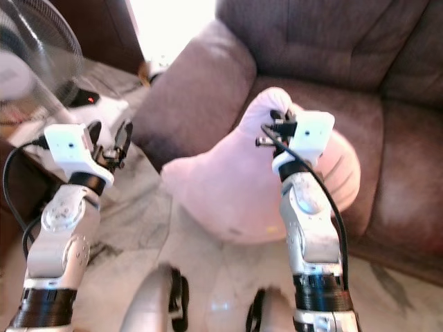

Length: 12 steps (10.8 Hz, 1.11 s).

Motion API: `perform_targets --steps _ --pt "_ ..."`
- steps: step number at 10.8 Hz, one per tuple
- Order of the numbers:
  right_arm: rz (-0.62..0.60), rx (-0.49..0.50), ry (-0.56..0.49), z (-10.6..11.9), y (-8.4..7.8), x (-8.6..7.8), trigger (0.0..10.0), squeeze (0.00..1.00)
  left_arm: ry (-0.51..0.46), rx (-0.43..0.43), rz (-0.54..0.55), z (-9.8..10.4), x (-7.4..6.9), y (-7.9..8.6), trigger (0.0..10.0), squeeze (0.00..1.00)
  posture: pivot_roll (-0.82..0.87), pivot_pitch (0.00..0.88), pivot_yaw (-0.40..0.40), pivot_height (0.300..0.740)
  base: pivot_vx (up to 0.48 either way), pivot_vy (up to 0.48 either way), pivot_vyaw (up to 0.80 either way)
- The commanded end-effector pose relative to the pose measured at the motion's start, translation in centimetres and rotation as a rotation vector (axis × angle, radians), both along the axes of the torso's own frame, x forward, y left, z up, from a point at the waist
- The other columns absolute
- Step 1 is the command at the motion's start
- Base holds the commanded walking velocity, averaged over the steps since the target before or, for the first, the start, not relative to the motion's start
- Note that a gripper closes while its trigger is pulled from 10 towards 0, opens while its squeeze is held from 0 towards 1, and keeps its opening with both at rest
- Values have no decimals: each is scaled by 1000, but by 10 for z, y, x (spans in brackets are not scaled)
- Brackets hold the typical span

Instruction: Move the pillow to the sofa from floor

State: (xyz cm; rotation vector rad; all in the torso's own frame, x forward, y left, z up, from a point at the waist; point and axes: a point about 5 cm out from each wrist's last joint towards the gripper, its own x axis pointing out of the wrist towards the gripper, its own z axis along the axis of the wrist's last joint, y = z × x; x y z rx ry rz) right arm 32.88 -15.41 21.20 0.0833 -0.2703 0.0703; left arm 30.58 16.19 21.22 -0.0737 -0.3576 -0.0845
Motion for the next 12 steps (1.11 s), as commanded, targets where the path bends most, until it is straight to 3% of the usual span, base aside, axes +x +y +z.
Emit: perform_targets --steps 1,12 --pt "19 11 -157 31 4 -6 10000 0 3 13 0 0 -2 1 10000 0 170 155 16 740 0 0 0" --pt "32 18 -105 20 8 -4 10000 0 25 18 -14 -3 -2 -1 10000 0 175 169 13 740 0 0 0"
